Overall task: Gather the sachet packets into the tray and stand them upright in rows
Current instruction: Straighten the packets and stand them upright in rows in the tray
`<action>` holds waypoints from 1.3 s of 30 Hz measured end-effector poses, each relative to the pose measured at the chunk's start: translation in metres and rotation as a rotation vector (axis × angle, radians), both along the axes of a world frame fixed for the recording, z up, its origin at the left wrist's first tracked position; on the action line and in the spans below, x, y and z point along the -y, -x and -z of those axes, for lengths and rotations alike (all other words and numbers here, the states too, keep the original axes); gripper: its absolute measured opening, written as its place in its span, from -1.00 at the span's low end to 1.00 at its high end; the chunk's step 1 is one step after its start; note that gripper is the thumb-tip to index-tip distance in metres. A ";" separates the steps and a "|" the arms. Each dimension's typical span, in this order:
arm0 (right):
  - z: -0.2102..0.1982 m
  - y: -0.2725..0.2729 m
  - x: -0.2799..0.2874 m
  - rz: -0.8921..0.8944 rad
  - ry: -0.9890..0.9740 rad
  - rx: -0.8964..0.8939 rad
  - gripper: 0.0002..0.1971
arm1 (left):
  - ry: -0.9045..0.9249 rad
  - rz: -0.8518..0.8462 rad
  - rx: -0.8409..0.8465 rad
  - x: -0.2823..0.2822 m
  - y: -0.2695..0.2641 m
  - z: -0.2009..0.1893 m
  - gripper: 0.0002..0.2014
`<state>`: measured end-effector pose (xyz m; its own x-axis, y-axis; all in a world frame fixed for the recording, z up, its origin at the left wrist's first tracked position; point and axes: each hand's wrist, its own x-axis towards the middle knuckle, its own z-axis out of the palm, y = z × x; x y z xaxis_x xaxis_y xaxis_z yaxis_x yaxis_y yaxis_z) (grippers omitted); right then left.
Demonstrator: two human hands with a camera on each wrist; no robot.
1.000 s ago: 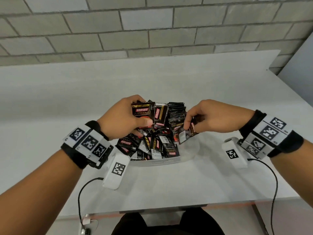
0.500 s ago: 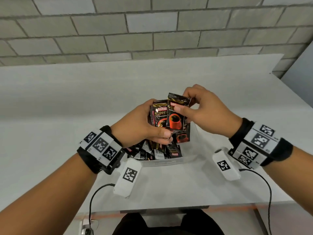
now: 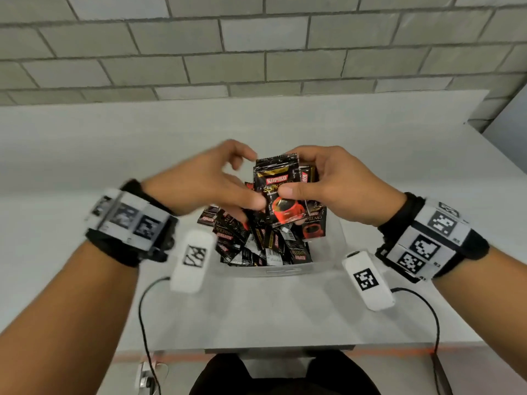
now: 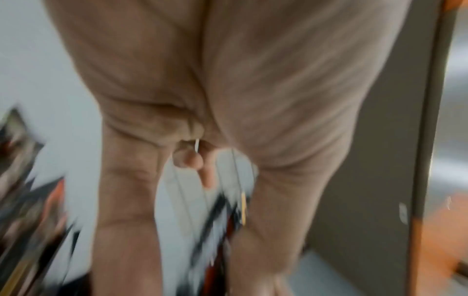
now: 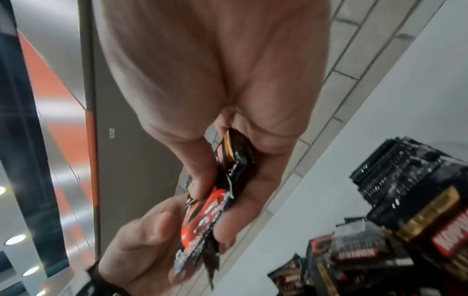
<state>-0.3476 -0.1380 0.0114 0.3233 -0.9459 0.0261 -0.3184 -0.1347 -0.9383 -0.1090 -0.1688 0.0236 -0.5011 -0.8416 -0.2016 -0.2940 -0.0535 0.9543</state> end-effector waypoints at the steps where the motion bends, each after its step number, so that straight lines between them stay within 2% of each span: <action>1: -0.001 0.003 0.000 0.018 0.019 -0.020 -0.63 | 0.044 -0.053 0.017 0.006 -0.017 -0.006 -0.22; 4: -0.004 0.014 -0.003 0.109 0.101 -0.118 -0.66 | 0.205 -0.224 0.242 0.030 -0.060 0.009 -0.53; 6: -0.003 0.018 -0.007 0.162 0.132 -0.167 -0.66 | 0.234 -0.178 0.516 0.046 -0.073 0.039 -0.73; 7: -0.002 0.018 -0.009 0.177 0.138 -0.171 -0.66 | 0.249 -0.111 0.664 0.051 -0.074 0.055 -0.75; 9: 0.000 0.017 -0.014 0.189 0.133 -0.154 -0.65 | 0.292 0.040 0.901 0.053 -0.069 0.086 -0.61; 11: 0.003 0.016 -0.020 0.202 0.128 -0.114 -0.65 | 0.393 0.157 0.984 0.054 -0.061 0.107 -0.53; 13: 0.007 0.018 -0.026 0.238 0.129 -0.081 -0.66 | 0.505 0.215 1.027 0.055 -0.055 0.118 -0.68; 16: 0.018 0.024 -0.036 0.316 0.129 -0.060 -0.65 | 0.541 0.232 1.091 0.050 -0.049 0.118 -0.81; 19: 0.032 0.027 -0.043 0.376 0.100 -0.036 -0.64 | 0.578 0.186 1.030 0.043 -0.050 0.115 -0.91; 21: 0.037 0.026 -0.044 0.381 0.086 -0.039 -0.64 | 0.525 0.091 0.969 0.039 -0.058 0.107 -0.94; 24: 0.039 0.022 -0.044 0.358 0.082 -0.019 -0.64 | 0.429 -0.186 0.879 0.029 -0.080 0.085 -0.79; 26: 0.039 0.019 -0.045 0.338 0.067 0.019 -0.63 | 0.457 -0.400 0.819 0.016 -0.092 0.060 -0.69; 28: 0.041 0.015 -0.045 0.305 0.053 0.062 -0.62 | 0.523 -0.515 0.672 -0.004 -0.089 0.035 -0.69; 31: 0.042 0.008 -0.046 0.228 0.005 0.242 -0.58 | 0.527 -0.473 0.372 -0.041 -0.056 0.020 -0.82; 34: 0.042 -0.003 -0.048 0.133 -0.046 0.421 -0.53 | 0.264 -0.316 0.017 -0.071 -0.013 0.025 -0.91; 36: 0.046 -0.008 -0.046 0.116 -0.058 0.451 -0.52 | 0.137 -0.297 -0.118 -0.077 0.009 0.034 -0.94; 39: 0.051 -0.009 -0.042 0.152 -0.067 0.430 -0.52 | 0.031 -0.357 -0.314 -0.076 0.027 0.047 -0.83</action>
